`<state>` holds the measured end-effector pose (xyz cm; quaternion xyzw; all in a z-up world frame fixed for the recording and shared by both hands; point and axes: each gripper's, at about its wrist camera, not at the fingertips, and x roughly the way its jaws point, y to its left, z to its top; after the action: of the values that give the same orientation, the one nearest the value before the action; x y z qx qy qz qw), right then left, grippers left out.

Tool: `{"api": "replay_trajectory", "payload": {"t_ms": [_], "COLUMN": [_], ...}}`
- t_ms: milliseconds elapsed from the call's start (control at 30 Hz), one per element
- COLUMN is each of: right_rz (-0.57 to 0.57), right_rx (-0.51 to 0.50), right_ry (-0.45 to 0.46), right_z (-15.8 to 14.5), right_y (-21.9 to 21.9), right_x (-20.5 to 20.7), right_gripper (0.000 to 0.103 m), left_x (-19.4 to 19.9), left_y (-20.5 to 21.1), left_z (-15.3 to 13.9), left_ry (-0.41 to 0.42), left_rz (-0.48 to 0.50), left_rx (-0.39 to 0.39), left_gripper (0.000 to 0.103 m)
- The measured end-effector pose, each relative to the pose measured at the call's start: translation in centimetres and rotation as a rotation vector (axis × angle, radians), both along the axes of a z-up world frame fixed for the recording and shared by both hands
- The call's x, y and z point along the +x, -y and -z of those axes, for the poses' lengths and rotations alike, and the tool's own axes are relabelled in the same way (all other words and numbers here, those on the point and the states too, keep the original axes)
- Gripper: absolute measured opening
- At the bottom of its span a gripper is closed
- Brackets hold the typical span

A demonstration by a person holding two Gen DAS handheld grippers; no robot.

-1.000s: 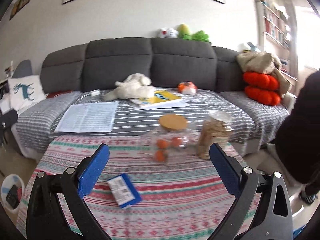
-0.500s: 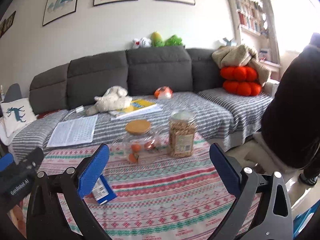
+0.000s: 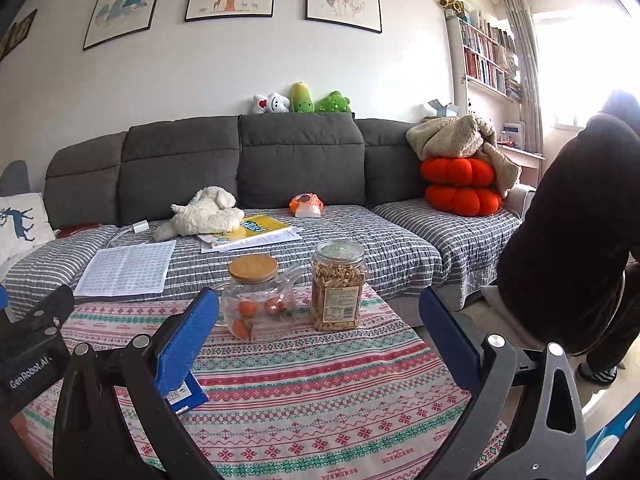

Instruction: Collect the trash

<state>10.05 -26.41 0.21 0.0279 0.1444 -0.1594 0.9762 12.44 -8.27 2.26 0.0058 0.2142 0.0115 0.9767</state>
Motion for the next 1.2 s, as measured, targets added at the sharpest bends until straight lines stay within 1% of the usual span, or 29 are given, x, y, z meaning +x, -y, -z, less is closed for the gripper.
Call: {"api": "replay_trajectory", "payload": {"t_ms": [333,1200], "right_rz": [-0.007,-0.017], "right_rx": [0.000,0.013], "right_ry": [0.003,0.007], "right_z": [-0.11,-0.57], "right_y": [-0.30,-0.64], "right_x": [-0.10,0.04], "right_gripper": [0.096,0.096], "left_x": [-0.42,-0.56], "left_y": [-0.41,-0.06], "left_z": [-0.42,-0.30], "left_ry": [0.012,0.014], "left_rz": [-0.004,-0.003], "left_rx": [-0.007,0.011], "left_gripper": [0.096,0.096]}}
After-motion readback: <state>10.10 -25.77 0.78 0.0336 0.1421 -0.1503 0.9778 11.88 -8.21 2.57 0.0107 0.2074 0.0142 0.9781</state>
